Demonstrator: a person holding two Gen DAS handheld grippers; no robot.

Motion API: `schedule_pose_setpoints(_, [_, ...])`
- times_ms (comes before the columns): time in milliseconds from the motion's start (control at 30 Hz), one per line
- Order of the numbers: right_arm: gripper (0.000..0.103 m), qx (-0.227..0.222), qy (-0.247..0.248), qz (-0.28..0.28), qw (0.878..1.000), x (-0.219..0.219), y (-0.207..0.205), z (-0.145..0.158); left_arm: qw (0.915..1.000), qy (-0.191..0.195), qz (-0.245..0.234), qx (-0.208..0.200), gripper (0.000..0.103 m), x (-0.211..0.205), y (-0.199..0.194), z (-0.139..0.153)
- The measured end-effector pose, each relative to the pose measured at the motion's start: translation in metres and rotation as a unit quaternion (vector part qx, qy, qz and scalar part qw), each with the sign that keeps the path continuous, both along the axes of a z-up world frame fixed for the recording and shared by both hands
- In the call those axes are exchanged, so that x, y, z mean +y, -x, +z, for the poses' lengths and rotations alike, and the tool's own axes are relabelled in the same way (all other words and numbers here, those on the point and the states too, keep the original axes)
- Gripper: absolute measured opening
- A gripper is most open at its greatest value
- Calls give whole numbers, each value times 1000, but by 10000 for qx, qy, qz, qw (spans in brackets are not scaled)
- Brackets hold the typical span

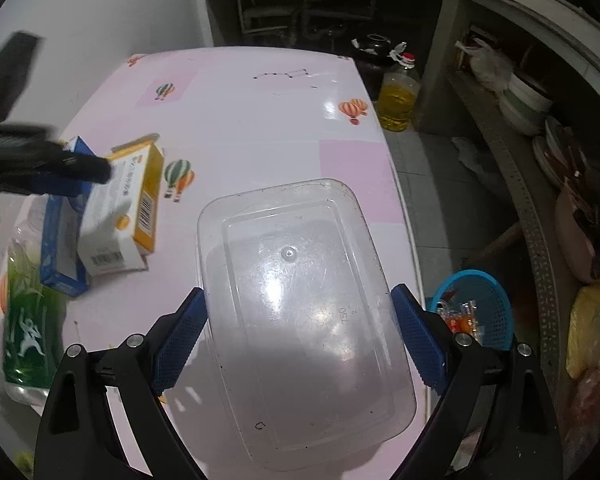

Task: Collect trash
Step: 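Grasp the white Calcitriol box with the left tool while the right tool holds the clear box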

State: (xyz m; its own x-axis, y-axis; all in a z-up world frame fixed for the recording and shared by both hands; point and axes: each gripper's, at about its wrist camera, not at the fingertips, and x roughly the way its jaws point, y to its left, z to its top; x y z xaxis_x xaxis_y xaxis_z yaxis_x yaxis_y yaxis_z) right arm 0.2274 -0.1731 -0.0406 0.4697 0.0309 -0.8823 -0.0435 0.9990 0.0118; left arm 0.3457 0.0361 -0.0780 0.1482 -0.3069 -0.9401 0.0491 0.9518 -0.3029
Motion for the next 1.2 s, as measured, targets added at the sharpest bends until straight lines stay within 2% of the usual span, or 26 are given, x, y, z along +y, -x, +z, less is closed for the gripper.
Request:
schedule_pose_setpoints(167, [89, -3, -124, -5, 9999, -10, 4, -6, 9981, -554, 28, 251, 78, -15, -13, -18])
schedule_pose_setpoints(300, [89, 1, -254, -54, 9997, -17, 4, -9, 9980, -588, 0, 217, 78, -32, -15, -20])
schedule_pose_setpoints(367, [89, -1, -291, -75, 9995, -20, 4, -9, 9976, -660, -194, 109, 78, -44, -11, -23])
schedule_pose_setpoints(500, [89, 85, -478, 7, 9988, -24, 3, -12, 9923, -986, -610, -434, 78, -69, -2, -21])
schedule_pose_setpoints(633, [90, 153, -454, 144, 9987, -25, 5, -12, 9857, -1187, -994, -667, 76, -84, 14, -19])
schedule_pose_setpoints(933, [94, 374, -585, 421, 9967, -31, 12, -15, 9723, -1459, -1654, -770, 76, -98, 33, -24])
schedule_pose_setpoints(1200, [94, 537, -406, 502, 9965, -24, 11, -24, 9628, -1645, -1900, -996, 74, -100, 39, -23])
